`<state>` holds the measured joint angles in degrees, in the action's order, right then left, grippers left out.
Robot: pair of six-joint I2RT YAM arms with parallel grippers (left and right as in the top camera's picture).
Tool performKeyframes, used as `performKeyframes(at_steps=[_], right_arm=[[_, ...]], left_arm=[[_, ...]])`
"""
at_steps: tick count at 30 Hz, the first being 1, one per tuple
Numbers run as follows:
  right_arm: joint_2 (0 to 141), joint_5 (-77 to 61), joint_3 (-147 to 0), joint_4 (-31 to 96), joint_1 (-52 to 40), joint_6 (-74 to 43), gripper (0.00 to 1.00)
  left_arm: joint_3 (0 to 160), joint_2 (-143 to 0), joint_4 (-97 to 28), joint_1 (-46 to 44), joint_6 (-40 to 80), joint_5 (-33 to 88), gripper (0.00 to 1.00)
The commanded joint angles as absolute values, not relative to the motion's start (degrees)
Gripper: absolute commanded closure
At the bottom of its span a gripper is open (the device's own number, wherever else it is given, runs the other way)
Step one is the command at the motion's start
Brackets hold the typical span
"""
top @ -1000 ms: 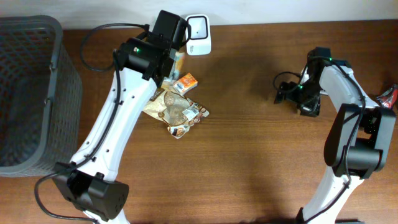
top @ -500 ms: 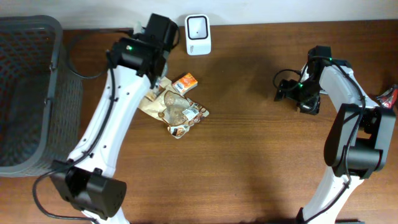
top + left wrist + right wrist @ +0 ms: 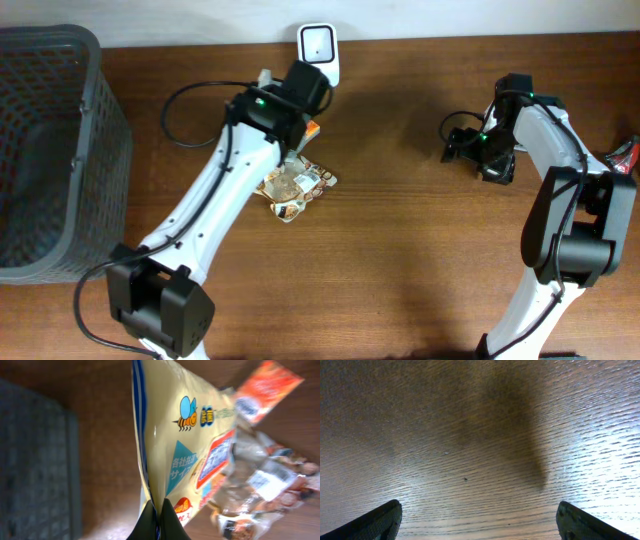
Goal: Scan the item barcode
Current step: 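Lower the yellow bag beside the pile and open the left gripper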
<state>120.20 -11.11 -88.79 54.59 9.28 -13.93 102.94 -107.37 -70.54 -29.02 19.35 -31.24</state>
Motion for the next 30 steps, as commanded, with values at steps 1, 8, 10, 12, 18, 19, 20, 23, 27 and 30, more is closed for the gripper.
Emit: performKeyframes(at_steps=[1, 8, 10, 12, 18, 19, 20, 23, 27, 30], right_arm=[[120.31, -11.60, -88.29, 54.54, 9.02, -14.41, 0.02], [120.31, -11.60, -88.29, 54.54, 9.02, -14.41, 0.01], [120.31, -11.60, -88.29, 54.54, 9.02, -14.41, 0.02], [120.31, -11.60, -88.29, 54.52, 9.02, -14.41, 0.02], [120.31, -11.60, -88.29, 54.52, 9.02, -14.41, 0.02], [120.31, -11.60, -88.29, 54.52, 9.02, -14.41, 0.01], [120.31, -11.60, -88.29, 54.54, 9.02, -14.41, 0.02], [120.31, -11.60, -88.29, 54.52, 9.02, -14.41, 0.01], [120.31, -11.60, -88.29, 54.52, 9.02, -14.41, 0.01], [120.31, -11.60, -88.29, 54.54, 9.02, -14.41, 0.02]], left_arm=[[102.26, -108.25, -66.65, -32.01, 20.12, -24.18, 0.98], [102.26, -108.27, -61.06, -32.69, 20.12, -4.69, 0.80], [102.26, -108.25, -60.42, -32.69, 20.12, -1.37, 0.54], [102.26, -108.25, -60.12, -32.71, 20.12, 1.08, 0.49], [104.44, -108.12, -60.10, -32.53, 20.05, 9.69, 0.48], [105.25, -107.96, -60.23, -32.47, 20.03, 9.91, 0.47], [105.95, -107.81, -60.29, -32.47, 19.90, 9.91, 0.46], [109.84, -106.21, -60.66, -31.86, 16.91, 7.22, 0.46], [110.54, -104.79, -61.39, -28.71, 16.91, -4.56, 0.66], [110.30, -105.47, -63.55, -25.78, 16.95, -8.01, 0.86]])
